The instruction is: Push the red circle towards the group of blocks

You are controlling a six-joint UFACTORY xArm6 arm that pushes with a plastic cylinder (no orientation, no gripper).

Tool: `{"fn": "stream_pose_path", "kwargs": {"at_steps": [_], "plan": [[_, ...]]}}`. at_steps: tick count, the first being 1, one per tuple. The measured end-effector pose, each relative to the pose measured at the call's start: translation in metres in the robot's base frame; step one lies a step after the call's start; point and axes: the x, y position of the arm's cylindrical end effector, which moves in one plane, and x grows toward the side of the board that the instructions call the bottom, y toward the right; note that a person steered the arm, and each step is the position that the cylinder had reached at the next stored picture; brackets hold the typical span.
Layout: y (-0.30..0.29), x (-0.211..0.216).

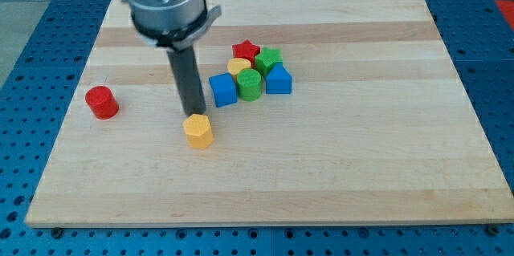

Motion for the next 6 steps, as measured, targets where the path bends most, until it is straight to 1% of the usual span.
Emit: {"fn": "stream_pose_path", "kwargs": {"at_steps": [1, 3, 4, 5, 6], "plan": [[-0.025, 0.026], [-0.115, 0.026], [-0.181, 0.024], [-0.190, 0.010], [-0.160, -0.031]]}}
